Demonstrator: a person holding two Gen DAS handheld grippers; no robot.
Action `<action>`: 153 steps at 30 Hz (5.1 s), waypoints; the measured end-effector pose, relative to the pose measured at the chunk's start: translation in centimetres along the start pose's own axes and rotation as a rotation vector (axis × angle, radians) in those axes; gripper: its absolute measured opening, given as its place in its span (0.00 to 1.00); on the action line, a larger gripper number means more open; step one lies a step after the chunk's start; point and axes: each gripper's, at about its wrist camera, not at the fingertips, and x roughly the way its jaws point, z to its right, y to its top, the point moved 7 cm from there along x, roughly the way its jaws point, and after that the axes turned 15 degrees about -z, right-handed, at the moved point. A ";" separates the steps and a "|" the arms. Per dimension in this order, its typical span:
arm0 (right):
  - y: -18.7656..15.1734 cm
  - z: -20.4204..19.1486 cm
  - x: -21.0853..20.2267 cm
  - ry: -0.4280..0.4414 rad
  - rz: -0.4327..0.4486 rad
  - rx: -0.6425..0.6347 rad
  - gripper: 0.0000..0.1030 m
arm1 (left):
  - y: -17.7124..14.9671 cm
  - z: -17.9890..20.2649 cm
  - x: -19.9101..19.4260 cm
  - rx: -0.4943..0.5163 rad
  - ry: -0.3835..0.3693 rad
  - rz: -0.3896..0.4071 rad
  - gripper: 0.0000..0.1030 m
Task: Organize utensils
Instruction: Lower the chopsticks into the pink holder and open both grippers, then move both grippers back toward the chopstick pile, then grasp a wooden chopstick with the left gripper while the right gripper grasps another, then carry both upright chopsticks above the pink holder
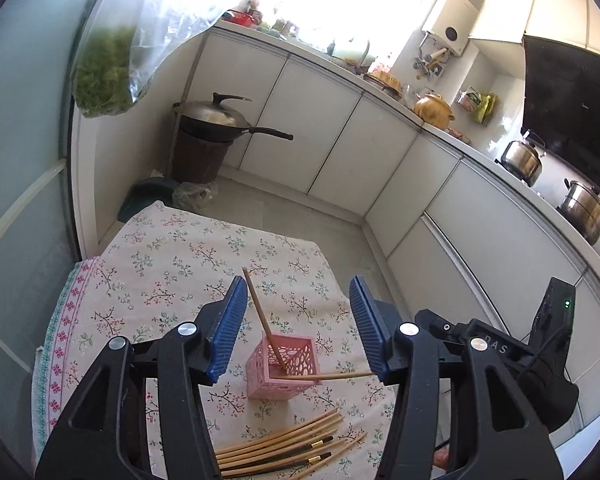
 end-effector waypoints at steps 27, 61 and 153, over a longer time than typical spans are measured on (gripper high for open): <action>-4.8 0.9 -10.9 -0.411 0.362 -0.224 0.93 | -3.9 4.1 -0.2 0.288 0.279 0.074 0.93; -19.8 15.9 -13.5 -0.437 0.046 0.046 0.93 | -22.3 10.3 19.8 0.733 0.236 -0.735 0.91; -12.5 4.6 -6.3 -0.057 0.007 0.086 0.05 | -7.9 -2.5 -6.3 0.252 0.043 -0.036 0.04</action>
